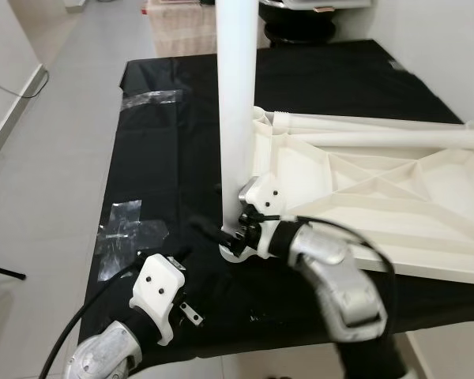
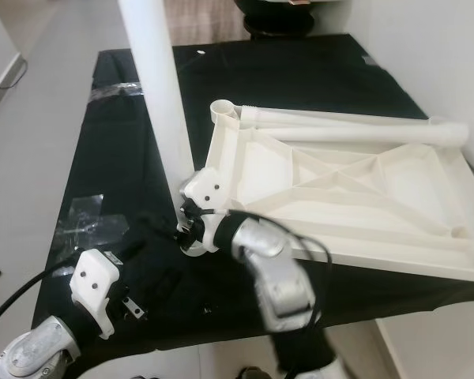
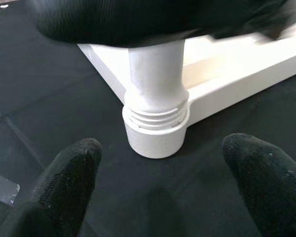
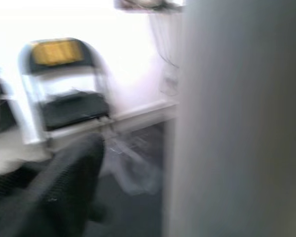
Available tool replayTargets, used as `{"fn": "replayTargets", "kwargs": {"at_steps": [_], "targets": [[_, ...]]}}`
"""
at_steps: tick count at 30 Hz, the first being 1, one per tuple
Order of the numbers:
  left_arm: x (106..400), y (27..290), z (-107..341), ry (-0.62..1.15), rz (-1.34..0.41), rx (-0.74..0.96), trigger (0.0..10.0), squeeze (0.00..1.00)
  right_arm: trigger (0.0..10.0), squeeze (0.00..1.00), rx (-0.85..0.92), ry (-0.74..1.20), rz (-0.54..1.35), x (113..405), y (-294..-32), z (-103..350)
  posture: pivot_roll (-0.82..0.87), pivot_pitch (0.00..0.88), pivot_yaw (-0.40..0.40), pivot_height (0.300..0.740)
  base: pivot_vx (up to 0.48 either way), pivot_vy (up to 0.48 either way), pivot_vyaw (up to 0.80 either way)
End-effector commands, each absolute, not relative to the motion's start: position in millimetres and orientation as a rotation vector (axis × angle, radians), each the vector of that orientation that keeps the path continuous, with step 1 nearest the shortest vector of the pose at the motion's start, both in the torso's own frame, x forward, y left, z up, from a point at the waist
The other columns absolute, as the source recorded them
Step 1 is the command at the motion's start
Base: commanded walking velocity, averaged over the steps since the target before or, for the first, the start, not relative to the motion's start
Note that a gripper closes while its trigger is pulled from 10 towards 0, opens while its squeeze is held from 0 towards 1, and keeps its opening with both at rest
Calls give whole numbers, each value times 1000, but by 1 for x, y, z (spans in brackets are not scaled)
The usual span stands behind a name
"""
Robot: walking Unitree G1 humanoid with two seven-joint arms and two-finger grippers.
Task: Building children table
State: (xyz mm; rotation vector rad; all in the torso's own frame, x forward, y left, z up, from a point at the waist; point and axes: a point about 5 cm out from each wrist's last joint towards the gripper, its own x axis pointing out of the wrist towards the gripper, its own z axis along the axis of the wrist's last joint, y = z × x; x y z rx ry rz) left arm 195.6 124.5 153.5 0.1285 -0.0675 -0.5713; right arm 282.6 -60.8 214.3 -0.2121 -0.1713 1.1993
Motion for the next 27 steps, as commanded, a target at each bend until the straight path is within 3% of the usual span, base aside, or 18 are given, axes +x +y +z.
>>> {"fn": "replayTargets", "kwargs": {"at_steps": [1, 3, 4, 12, 13, 15, 16, 23, 27], "targets": [[193, 125, 150, -49, -563, 121, 10000, 0, 10000, 651, -267, -167, 1379, 284, -59, 211, 72, 177, -10, 740, 0, 0, 0], [192, 125, 150, -50, -564, 120, 10000, 0, 10000, 651, -310, -154, 1413, 290, -65, 211, 72, 177, -10, 740, 0, 0, 0], [190, 124, 151, -50, -566, 120, 10000, 0, 10000, 0, -323, -136, 1430, 301, -70, 215, 92, 190, -14, 740, 0, 0, 0], [177, 122, 154, -42, -567, 120, 10000, 0, 10000, 0, -293, -138, 1485, 339, -76, 237, 145, 237, -22, 740, 0, 0, 0], [176, 121, 154, -41, -566, 120, 10000, 0, 5176, 0, -287, -148, 1488, 343, -75, 241, 145, 237, -22, 740, 0, 0, 0], [173, 121, 154, -38, -565, 121, 10000, 0, 5176, 0, -260, -153, 1520, 345, -76, 245, 163, 260, -28, 740, 0, 0, 0], [171, 120, 154, -35, -566, 120, 10000, 0, 0, 0, -234, -148, 1566, 347, -77, 249, 163, 263, -29, 740, 0, 0, 0], [168, 116, 156, -33, -569, 108, 10000, 0, 0, 0, -212, -155, 1692, 347, -80, 257, 125, 282, -45, 740, 0, 0, 0], [171, 112, 155, -39, -569, 102, 10000, 0, 0, 0, -250, -211, 1542, 342, -84, 247, 70, 263, -65, 740, 0, 0, 0]]}}
